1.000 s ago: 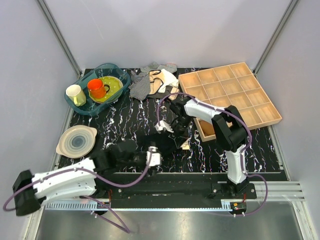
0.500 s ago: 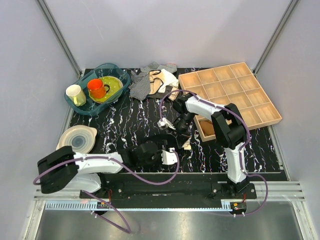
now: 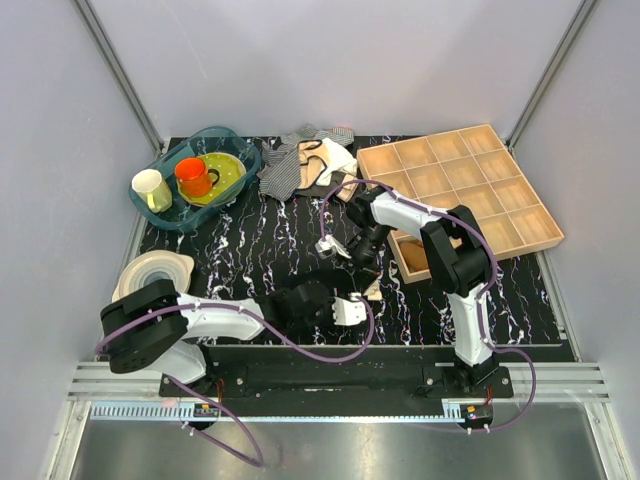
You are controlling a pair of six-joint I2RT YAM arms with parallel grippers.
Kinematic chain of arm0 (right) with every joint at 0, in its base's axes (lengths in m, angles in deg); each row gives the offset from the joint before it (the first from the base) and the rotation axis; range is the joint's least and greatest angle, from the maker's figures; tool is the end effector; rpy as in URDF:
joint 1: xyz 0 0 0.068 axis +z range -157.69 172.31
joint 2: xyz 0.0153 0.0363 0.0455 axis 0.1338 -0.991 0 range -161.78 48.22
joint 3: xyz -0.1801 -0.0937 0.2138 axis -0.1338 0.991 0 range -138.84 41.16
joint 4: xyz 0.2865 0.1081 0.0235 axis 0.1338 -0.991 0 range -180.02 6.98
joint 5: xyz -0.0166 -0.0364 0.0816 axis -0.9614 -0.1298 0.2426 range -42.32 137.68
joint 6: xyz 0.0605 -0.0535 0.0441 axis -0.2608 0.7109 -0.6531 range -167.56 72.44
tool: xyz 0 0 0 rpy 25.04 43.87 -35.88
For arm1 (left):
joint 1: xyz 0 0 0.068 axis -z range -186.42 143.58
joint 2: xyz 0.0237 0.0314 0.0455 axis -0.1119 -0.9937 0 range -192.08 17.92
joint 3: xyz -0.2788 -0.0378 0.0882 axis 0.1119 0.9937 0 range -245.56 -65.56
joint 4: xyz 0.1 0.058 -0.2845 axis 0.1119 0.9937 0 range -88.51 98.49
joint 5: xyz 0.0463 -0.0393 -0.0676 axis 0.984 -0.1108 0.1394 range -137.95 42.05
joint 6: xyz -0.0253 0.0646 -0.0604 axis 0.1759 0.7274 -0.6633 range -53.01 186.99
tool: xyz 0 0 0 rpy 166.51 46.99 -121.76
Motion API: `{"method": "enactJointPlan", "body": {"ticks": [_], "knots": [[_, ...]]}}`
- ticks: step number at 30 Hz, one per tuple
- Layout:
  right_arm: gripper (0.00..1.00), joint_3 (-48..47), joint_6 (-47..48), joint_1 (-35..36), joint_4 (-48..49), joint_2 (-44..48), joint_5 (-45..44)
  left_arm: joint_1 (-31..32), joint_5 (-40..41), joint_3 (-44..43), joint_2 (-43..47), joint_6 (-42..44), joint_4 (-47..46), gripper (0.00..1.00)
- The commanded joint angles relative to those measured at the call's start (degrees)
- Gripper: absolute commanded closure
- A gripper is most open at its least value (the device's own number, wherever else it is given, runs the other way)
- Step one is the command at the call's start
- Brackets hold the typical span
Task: Roll the underwear
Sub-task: Fold the underwear at the center of the board.
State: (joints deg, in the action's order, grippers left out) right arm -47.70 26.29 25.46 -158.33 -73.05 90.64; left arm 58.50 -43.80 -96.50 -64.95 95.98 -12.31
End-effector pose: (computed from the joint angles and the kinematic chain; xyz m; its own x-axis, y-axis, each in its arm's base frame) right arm 0.3104 0.2701 0.1239 -0.0043 -0.8424 -0.5389 -0.8291 -0.2983 0.4729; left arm 0.1477 -0.3013 0.1076 0.1974 0.7190 -0.6664 0.8959 0.1437 0.4203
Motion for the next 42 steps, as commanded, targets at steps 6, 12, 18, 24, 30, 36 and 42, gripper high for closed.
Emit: {"method": "enactJointPlan", "body": {"ticks": [6, 12, 18, 24, 30, 36, 42], "knots": [[0.86, -0.9, -1.1, -1.6, -0.5, 1.1, 2.1, -4.1, -11.4, -5.1, 1.1, -8.1, 7.1, 1.0], [0.67, -1.7, -1.5, -5.1, -1.4, 4.2, 5.7, -12.9, -27.6, -7.7, 1.4, -14.7, 11.6, 1.0], [0.42, -0.5, -0.2, -6.5, -1.0, 11.1, 6.9, -20.0, -39.9, -10.8, -2.3, -19.4, 13.7, 1.0], [0.25, 12.3, 6.3, -6.2, 9.6, 21.7, 5.9, -21.9, -43.1, -11.4, -4.4, -20.9, 13.5, 1.0], [0.23, 26.2, 7.9, -2.7, 24.8, 30.1, 0.0, -24.0, -46.9, -12.4, -7.6, -23.7, 13.4, 1.0], [0.22, 33.7, 8.0, 0.3, 35.8, 34.3, -5.2, -24.5, -46.2, -12.5, -7.5, -24.1, 13.7, 0.96], [0.27, 30.1, 2.6, 0.0, 32.5, 33.9, -3.8, -24.4, -44.0, -10.1, -3.6, -26.4, 13.5, 0.49]]}}
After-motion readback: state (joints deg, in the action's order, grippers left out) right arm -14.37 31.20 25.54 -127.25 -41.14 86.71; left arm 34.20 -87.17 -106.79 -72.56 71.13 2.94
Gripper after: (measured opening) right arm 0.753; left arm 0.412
